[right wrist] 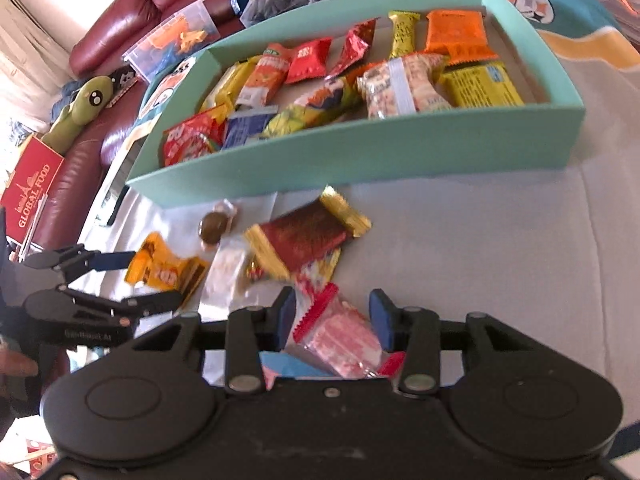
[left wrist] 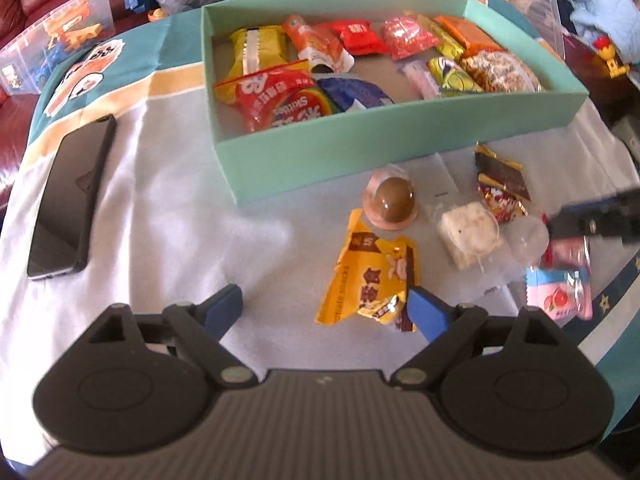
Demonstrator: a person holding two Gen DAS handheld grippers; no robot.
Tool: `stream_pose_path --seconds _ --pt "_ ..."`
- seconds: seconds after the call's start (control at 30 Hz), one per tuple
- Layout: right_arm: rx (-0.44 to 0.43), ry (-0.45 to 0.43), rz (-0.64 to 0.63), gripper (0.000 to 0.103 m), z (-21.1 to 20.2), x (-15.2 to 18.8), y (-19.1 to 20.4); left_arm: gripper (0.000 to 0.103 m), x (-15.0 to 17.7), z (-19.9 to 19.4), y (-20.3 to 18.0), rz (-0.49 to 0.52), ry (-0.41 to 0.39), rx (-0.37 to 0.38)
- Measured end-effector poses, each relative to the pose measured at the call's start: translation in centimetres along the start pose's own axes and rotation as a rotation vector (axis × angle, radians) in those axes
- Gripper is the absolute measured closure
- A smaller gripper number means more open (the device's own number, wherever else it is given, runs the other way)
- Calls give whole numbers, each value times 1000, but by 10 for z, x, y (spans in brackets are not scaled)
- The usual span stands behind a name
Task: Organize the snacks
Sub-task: 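Grasp the yellow chocolate pack with the left tool while the right tool reaches the pink packet, then grasp the clear pink packet with the right tool while the left tool carries the yellow pack to the tray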
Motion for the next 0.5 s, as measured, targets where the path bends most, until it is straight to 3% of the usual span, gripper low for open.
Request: stream_pose_path --seconds 0.17,0.3,0.33,0.43,0.5 --pt "1 -8 10 61 -8 15 -5 10 -8 5 -5 8 -12 -2" --pt "5 -16 -18 50 -15 23 -5 12 -10 16 -11 29 -11 -12" --pt "4 -14 -32 50 -17 25 -4 21 -11 16 -12 41 -20 -17" --pt "30 -19 -80 51 -19 30 -3 65 -13 13 -22 91 -45 -4" --pt "66 -31 -130 52 -20 37 -1 71 -13 12 -25 93 -36 15"
Point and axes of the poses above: each gripper's, at about its wrist camera, not at the fingertips, and z roughly the way its jaws point, y to its left, x to its underside, the point moved 6 cm from there along z, roughly the way its jaws point, and after that the axes turned 12 degrees about x, right-handed, at the moved point
